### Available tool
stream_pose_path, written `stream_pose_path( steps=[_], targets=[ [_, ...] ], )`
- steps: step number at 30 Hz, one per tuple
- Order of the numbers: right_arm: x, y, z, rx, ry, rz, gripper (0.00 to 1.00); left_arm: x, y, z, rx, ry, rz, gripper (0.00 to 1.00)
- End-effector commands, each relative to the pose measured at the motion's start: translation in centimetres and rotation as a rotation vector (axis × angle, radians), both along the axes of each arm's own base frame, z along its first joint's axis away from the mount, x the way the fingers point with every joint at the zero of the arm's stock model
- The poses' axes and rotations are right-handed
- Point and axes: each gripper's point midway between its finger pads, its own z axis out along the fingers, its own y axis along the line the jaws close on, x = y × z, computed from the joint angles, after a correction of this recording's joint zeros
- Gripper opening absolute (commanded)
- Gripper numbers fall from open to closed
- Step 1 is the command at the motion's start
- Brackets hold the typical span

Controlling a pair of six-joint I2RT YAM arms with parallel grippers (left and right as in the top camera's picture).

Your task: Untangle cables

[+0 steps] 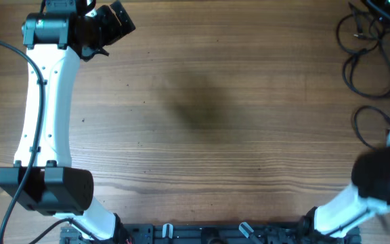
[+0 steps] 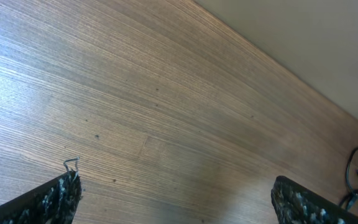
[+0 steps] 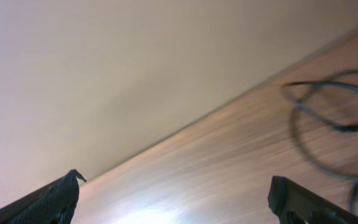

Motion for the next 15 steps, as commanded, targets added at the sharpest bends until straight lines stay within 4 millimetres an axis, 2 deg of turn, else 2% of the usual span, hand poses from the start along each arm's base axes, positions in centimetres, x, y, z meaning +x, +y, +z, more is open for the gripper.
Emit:
stream_pose_path(
  steps=[1, 4, 6, 7, 10, 12, 15],
  targets=[
    [-6.7, 8.3, 7.1, -0.07, -0.067, 0.206, 1.0, -0.1, 0.3, 1.0, 0.002, -0.025, 0.017, 1.0],
    [-12.2, 13.4, 9.2, -0.062, -0.049, 0.312, 1.0, -0.1, 0.3, 1.0, 0.002, -0.025, 0.017, 1.0],
    [-14.7, 15.1, 9.6, -0.055, -0.033, 0.354, 1.0, -0.1, 0.3, 1.0, 0.002, -0.025, 0.017, 1.0],
    [-16.6, 16.2, 9.9, -0.053, -0.021, 0.384, 1.0, -0.1, 0.3, 1.0, 0.002, -0.025, 0.017, 1.0],
    [-18.7, 16.6, 9.8, -0.043, 0.012, 0.397, 1.0, -0.1, 0.3, 1.0, 0.002, -0.025, 0.017, 1.0],
    [-19.7, 16.5, 8.8, -0.039, 0.063, 0.4, 1.0, -0.1, 0.3, 1.0, 0.002, -0.025, 0.017, 1.0],
    [-20.2, 16.6, 8.0, -0.05, 0.101, 0.415, 1.0, -0.1, 0.3, 1.0, 0.002, -0.025, 0.017, 1.0]
  ],
)
